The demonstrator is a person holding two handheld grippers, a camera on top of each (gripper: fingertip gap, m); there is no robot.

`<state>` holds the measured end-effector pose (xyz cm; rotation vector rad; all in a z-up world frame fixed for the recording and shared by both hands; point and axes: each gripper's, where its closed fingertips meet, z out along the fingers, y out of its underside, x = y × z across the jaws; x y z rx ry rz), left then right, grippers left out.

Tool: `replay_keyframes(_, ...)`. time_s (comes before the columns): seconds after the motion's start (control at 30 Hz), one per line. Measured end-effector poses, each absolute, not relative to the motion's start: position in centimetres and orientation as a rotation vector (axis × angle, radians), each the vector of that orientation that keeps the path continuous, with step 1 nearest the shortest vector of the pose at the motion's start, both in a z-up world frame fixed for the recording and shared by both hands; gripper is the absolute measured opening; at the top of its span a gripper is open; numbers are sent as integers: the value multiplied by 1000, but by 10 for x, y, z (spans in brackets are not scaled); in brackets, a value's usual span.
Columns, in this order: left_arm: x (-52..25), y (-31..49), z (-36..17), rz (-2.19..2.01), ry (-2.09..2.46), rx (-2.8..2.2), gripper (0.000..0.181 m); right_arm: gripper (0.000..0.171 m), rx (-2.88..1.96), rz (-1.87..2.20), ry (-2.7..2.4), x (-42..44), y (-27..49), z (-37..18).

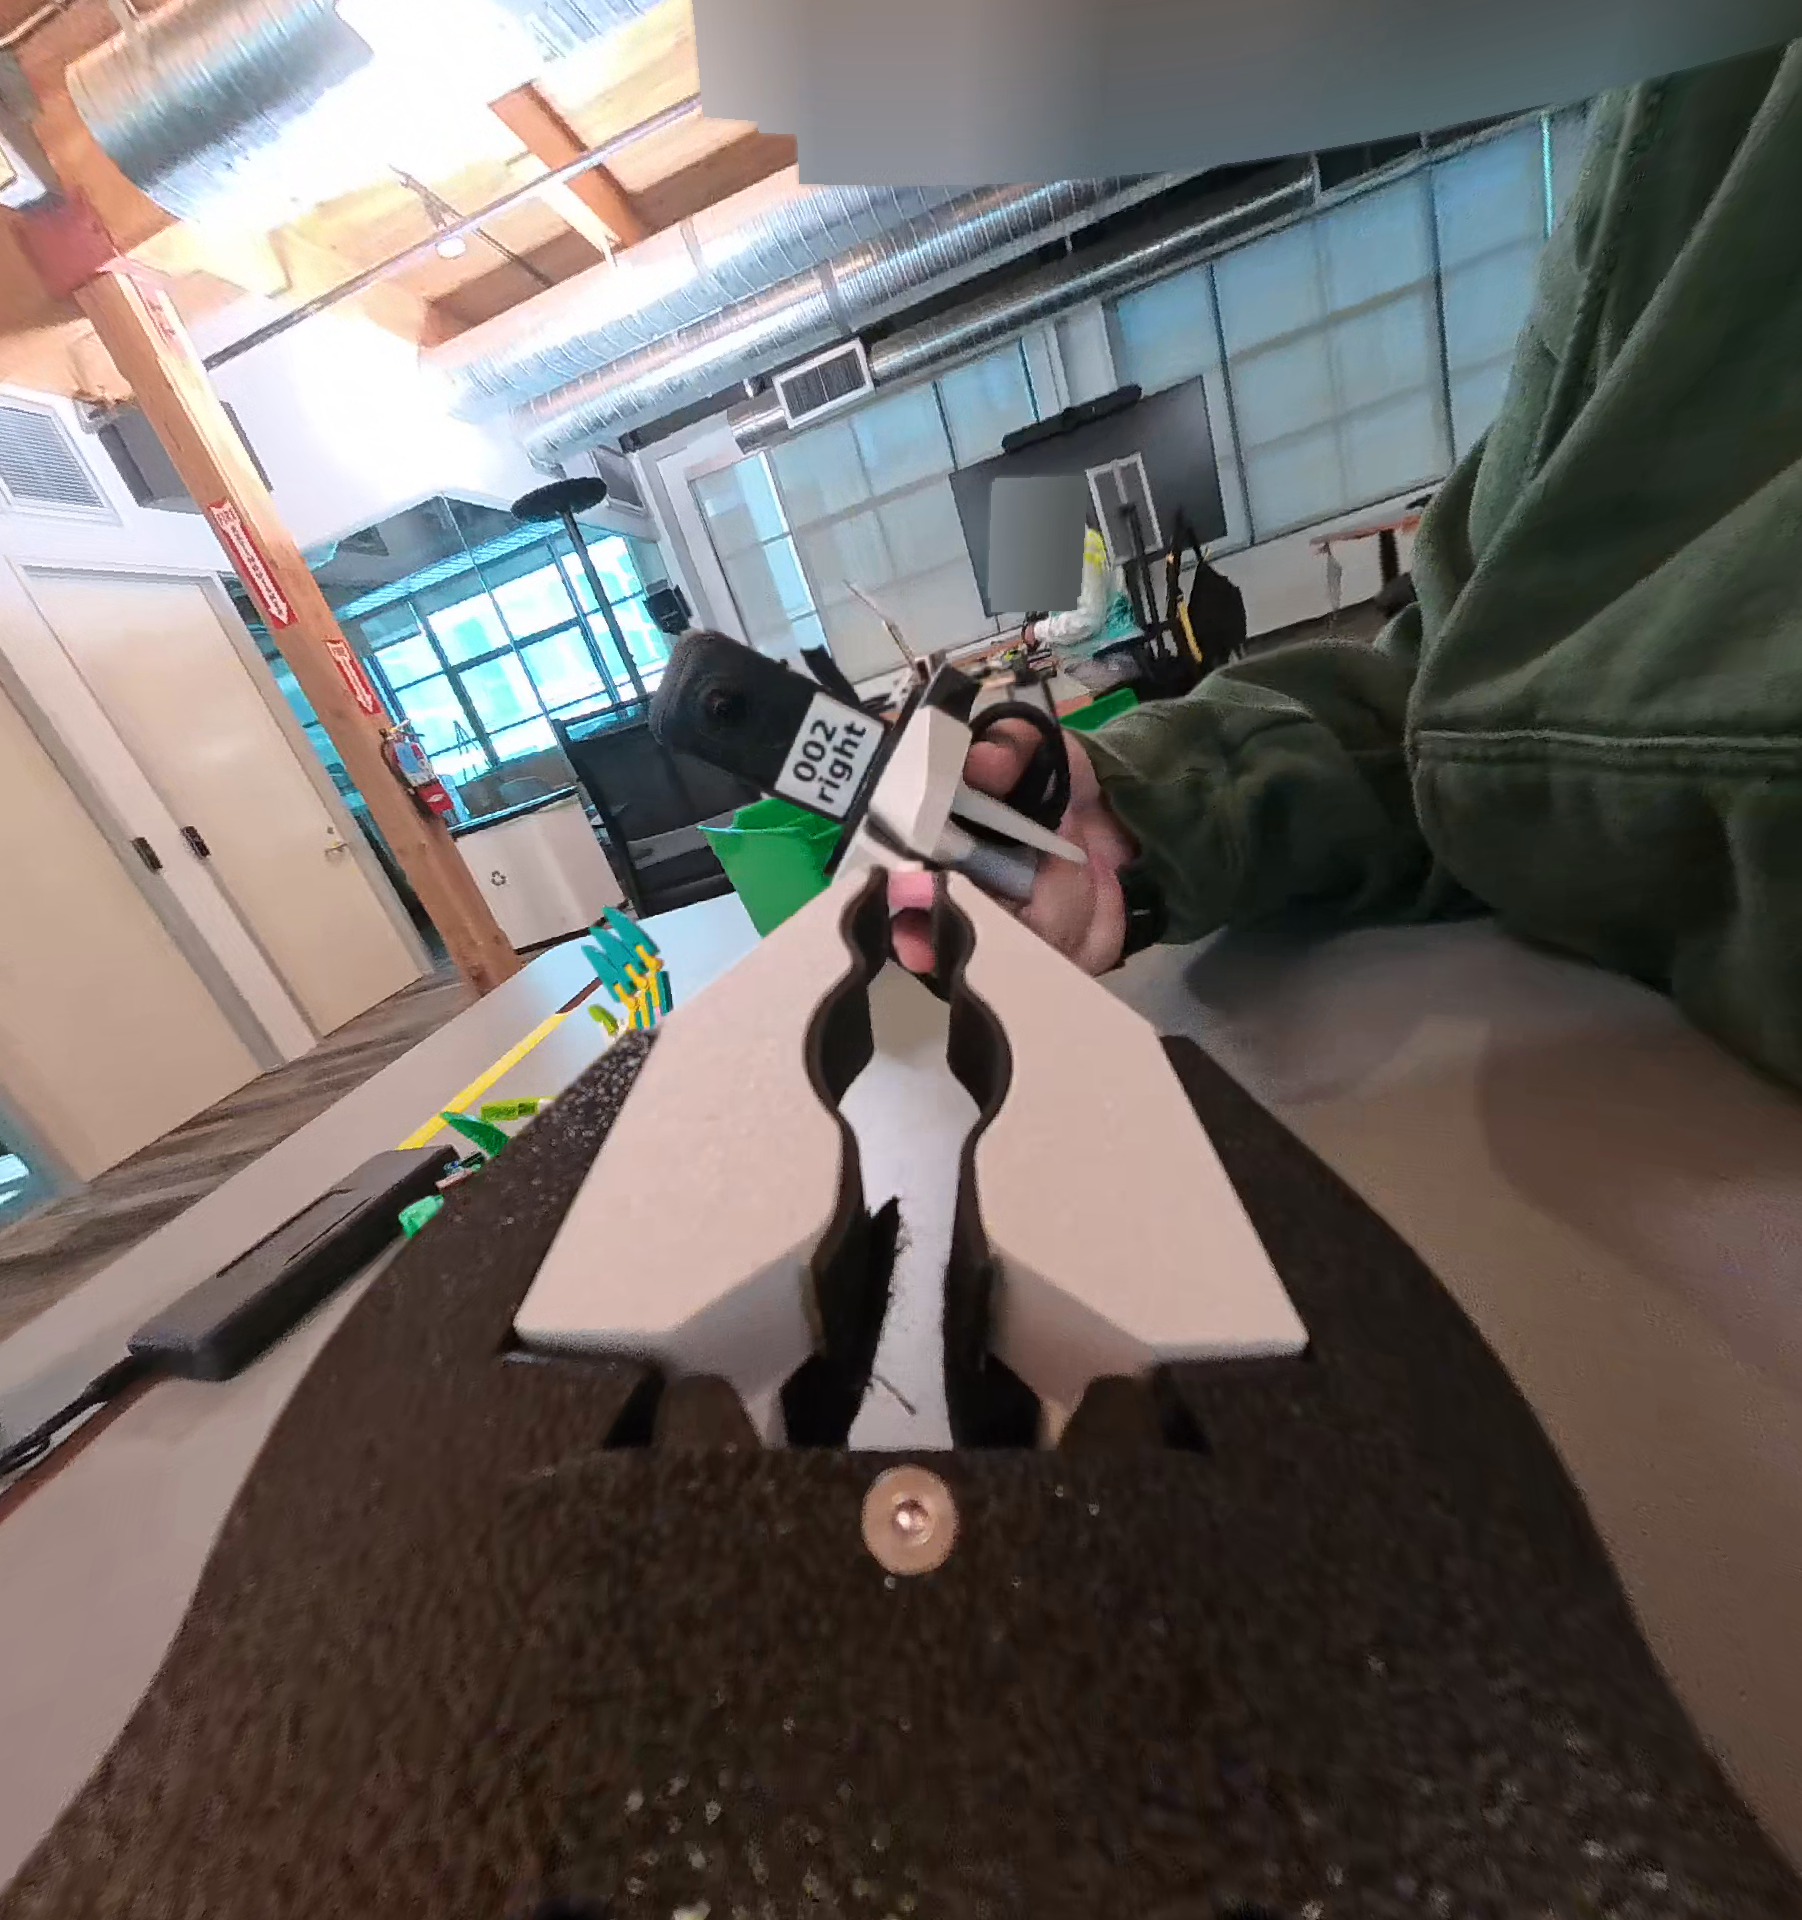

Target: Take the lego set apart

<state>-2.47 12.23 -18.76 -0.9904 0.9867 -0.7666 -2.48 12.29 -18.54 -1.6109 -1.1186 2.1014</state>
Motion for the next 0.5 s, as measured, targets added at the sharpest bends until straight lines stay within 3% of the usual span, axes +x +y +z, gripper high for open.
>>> replay_keyframes(0.17,-27,130,-191,-827,934,-1064,6,13,-1517,1968,-1166,-24,125,-186)
replay_keyframes(0.3,-26,138,-195,-997,848,-1210,7,9,-1386,1575,-1266,-26,134,-189)
replay_keyframes(0.5,-26,139,-190,-1129,766,-1235,6,13,-1392,1480,-1240,-27,142,-195)
